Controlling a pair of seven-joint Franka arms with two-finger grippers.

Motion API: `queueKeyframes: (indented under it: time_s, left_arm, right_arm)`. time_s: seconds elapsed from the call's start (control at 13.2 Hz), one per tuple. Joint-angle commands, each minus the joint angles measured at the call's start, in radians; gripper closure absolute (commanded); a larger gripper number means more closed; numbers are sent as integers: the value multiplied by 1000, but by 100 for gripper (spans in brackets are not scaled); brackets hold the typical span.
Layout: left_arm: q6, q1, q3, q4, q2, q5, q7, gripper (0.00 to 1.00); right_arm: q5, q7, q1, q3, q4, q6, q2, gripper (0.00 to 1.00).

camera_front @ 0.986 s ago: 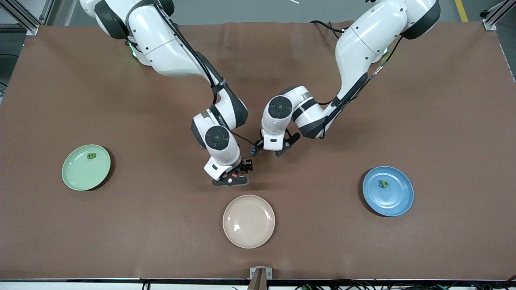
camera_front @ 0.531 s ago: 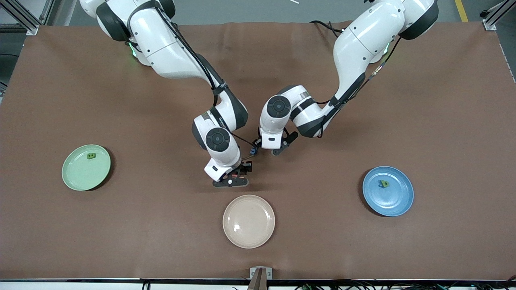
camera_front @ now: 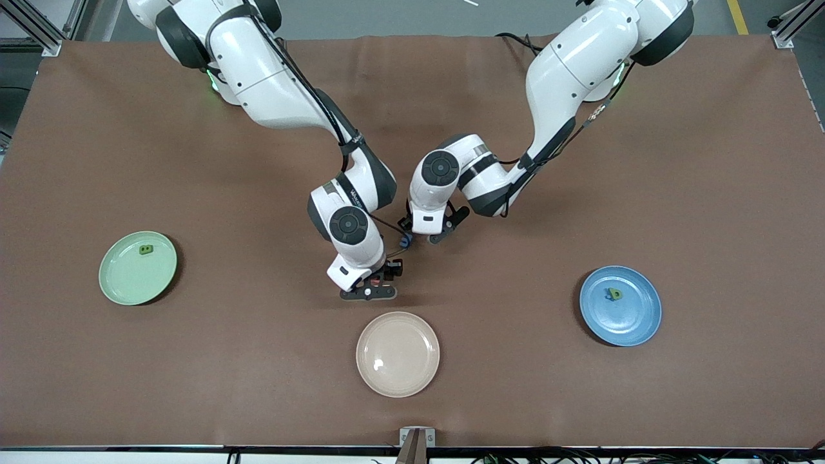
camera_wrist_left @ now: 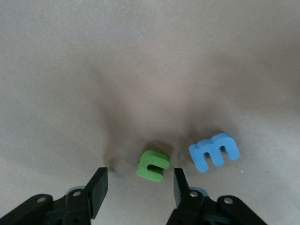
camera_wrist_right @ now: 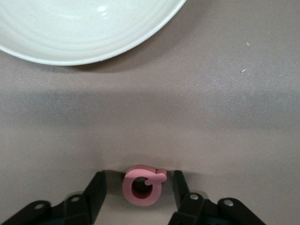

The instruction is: Sort upper and lower case letters into plates

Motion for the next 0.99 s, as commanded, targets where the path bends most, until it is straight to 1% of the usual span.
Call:
queueKeyframes:
  time_s: [0.0,0.15,0.3,0.38,0.61,0.76,0.83,0.91]
  left_arm:
    - [12,-8,4,23,15,-16,4,38]
    - [12,-8,6,23,14,-16,1,41]
    - [12,-8,6,23,14,-16,4,56]
    - [10,-6,6,25,11,-16,6,61]
    - [10,-4,9,31,11,-16,9,60]
    - [10,3,10,34,11,-16,10,62]
    - [10,6,12,34,11,-16,10,67]
    - [10,8,12,35,9,-18,10,74]
  right_arm:
    - [-1,19,12,-9,19,0,14,54]
    - [-1,21,12,-9,17,0,14,62]
    - [-1,23,12,-9,17,0,14,68]
    - [-1,23,12,-9,17,0,14,71]
    - [0,19,6,-9,19,-6,8,73]
    - [2,9,-8,-10,19,-31,-31,73]
    - [0,1,-23,-12,14,-79,-51,74]
    - [0,-14,-38,-12,11,-145,-93,76]
